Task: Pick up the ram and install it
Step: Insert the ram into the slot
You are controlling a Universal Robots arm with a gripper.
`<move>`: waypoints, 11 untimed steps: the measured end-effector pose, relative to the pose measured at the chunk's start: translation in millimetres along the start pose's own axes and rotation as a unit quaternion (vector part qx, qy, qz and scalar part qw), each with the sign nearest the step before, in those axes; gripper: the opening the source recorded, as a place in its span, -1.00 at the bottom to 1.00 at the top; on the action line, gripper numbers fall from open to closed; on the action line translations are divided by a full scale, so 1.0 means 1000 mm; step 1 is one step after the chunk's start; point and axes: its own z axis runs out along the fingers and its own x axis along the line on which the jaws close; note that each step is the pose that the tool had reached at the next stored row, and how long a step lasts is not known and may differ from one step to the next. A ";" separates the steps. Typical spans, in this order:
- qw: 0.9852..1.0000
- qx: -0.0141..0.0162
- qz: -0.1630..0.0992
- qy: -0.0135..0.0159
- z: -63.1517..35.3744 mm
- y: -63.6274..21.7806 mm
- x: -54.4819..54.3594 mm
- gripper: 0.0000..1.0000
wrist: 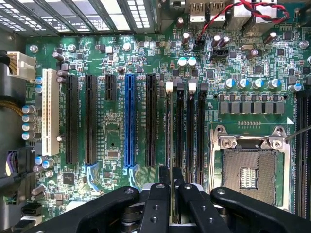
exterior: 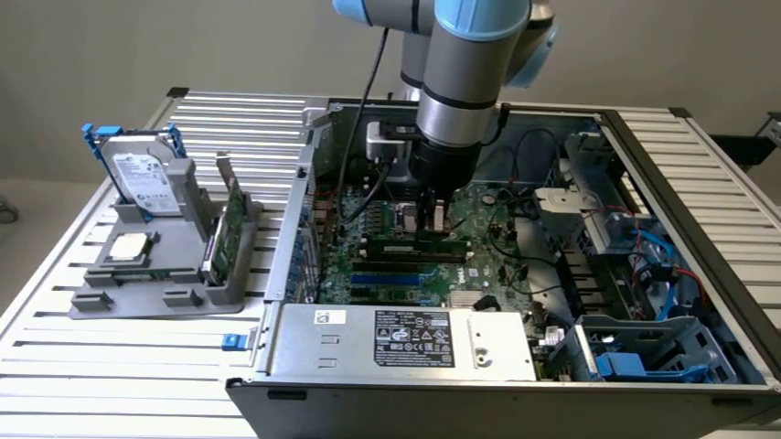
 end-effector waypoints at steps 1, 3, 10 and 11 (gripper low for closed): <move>1.000 0.000 0.000 0.000 0.0000 0.0000 0.000 -0.73; 1.000 0.000 0.000 0.000 0.0001 0.0000 0.000 -0.73; 1.000 0.000 0.000 0.000 0.0009 -0.0001 0.000 -0.73; 1.000 0.000 0.000 0.000 0.0010 -0.0001 0.000 -0.69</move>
